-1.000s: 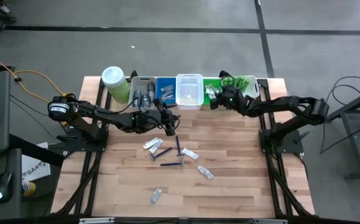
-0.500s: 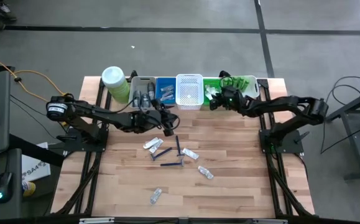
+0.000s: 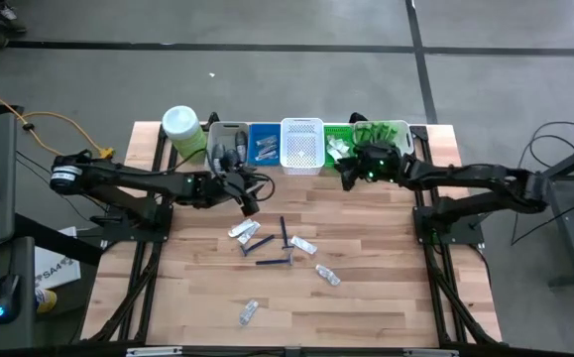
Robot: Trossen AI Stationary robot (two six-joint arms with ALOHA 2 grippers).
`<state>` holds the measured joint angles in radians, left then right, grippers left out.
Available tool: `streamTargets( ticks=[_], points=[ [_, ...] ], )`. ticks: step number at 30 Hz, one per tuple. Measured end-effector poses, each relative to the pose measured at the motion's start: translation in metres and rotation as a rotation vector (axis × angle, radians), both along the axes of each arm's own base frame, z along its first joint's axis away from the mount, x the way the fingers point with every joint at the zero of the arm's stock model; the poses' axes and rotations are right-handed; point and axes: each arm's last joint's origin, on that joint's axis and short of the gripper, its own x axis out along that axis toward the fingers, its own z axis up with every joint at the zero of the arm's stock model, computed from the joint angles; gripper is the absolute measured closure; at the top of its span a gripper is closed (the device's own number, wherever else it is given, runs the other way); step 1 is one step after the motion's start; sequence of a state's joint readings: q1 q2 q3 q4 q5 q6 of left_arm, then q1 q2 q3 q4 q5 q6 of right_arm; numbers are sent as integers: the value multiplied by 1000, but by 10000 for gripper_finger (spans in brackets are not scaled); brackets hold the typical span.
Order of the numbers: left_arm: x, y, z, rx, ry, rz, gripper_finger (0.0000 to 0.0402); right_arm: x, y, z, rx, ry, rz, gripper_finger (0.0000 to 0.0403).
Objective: Pick & Place Travel size toiletries
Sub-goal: Put the white bandage pack into the green bin
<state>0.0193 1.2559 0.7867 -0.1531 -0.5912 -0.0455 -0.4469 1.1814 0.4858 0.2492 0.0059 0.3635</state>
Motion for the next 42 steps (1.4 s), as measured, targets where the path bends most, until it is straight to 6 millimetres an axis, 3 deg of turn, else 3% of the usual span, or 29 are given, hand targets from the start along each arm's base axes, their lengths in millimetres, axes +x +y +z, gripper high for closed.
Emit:
streamTargets(
  ticks=[8, 14, 21, 29, 36, 42],
  points=[
    [-17, -6, -4, -71, -10, 28, 158, 4, 50, 17, -86, -30, 362, 288],
    [-25, -25, -19, -169, -15, 28, 158, 3, 92, 12, -34, 35, 600, 289],
    [-44, -54, -39, -373, 75, 69, 158, 0, 127, 8, -91, 98, 644, 289],
    [-59, -64, -49, -403, 189, 131, 158, 0, 138, 12, -207, 78, 505, 289],
    [-66, -78, -81, -264, 403, -82, 158, 1, 139, 14, -213, 50, 494, 289],
    [-63, -80, -85, -280, 400, -113, 158, 1, 139, 14, -213, 49, 493, 289]
  ],
)
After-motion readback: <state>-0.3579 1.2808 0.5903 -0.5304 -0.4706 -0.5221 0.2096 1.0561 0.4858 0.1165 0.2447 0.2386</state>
